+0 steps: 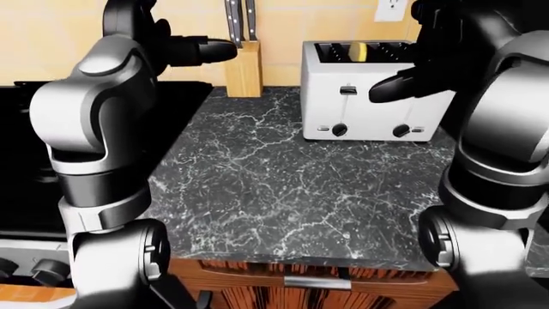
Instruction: Push down the lever of the toaster to turn it on.
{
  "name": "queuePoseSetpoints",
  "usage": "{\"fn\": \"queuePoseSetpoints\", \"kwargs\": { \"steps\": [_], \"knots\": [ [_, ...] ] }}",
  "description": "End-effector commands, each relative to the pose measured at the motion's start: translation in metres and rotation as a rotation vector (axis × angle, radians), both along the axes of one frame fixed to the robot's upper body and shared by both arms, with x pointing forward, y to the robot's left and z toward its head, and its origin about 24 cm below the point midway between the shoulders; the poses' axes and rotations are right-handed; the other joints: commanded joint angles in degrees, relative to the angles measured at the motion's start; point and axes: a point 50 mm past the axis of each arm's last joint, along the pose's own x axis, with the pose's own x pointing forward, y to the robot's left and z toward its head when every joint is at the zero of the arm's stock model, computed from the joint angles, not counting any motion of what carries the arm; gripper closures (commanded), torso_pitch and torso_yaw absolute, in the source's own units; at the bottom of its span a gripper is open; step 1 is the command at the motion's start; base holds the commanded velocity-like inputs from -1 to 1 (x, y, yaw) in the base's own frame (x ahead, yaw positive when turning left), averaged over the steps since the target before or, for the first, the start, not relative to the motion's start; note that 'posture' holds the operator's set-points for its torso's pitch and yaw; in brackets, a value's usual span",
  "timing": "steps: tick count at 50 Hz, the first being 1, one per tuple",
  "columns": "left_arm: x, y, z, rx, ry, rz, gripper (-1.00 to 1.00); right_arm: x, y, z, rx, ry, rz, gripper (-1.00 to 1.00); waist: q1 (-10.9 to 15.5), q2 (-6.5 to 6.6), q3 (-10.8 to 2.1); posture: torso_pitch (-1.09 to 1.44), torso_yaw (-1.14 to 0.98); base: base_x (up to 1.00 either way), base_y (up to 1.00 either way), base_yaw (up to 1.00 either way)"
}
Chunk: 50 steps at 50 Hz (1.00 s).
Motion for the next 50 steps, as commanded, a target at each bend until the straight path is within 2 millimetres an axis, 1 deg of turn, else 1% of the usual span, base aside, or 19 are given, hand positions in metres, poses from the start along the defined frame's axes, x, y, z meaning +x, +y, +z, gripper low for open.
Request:
{"fn": "queuePoseSetpoints", "kwargs": {
  "steps": [1, 8, 15, 21, 26, 34, 48, 50],
  "knots": [
    [-0.007, 0.0, 0.019, 0.001, -0.093, 0.001, -1.0, -0.003, 0.001, 0.012, -0.017, -0.065, 0.003, -1.0, 0.02, 0.0, -1.52, -0.28, 0.0, 0.0, 0.0, 0.0],
    [-0.009, 0.0, 0.021, 0.002, -0.096, -0.002, -1.0, 0.004, 0.006, 0.014, -0.017, -0.063, 0.023, -1.0, 0.22, -0.12, -3.85, -0.33, 0.0, 0.0, 0.0, 0.0],
    [-0.008, 0.001, 0.022, 0.003, -0.096, 0.003, -1.0, 0.017, 0.014, 0.013, -0.013, -0.061, 0.054, -1.0, 0.49, -0.17, -6.44, -0.37, 0.0, 0.0, 0.0, 0.0],
    [-0.009, 0.0, 0.023, -0.006, -0.118, 0.0, -1.0, 0.033, 0.022, 0.01, 0.004, -0.062, 0.091, -1.0, 0.7, -0.22, -7.93, -0.37, 0.0, 0.0, 0.0, 0.0],
    [-0.009, 0.001, 0.024, -0.009, -0.118, 0.004, -1.0, 0.044, 0.023, 0.005, 0.024, -0.053, 0.105, -1.0, 0.86, -0.38, -8.51, -0.37, 0.0, 0.0, 0.0, 0.0],
    [-0.007, 0.002, 0.025, -0.017, -0.109, 0.007, -1.0, 0.058, 0.025, -0.007, 0.067, -0.026, 0.126, -1.0, 1.09, -0.63, -8.82, -0.37, 0.0, 0.0, 0.0, 0.0],
    [-0.006, 0.002, 0.025, -0.019, -0.105, 0.009, -1.0, 0.066, 0.034, -0.021, 0.115, -0.004, 0.171, -1.0, 1.14, -0.87, -8.93, -0.37, 0.0, 0.0, 0.0, 0.0],
    [-0.008, 0.002, 0.029, -0.023, -0.106, 0.008, -1.0, 0.069, 0.036, -0.023, 0.118, 0.002, 0.177, -1.0, 1.16, -0.9, -8.96, -0.37, 0.0, 0.0, 0.0, 0.0]
  ]
}}
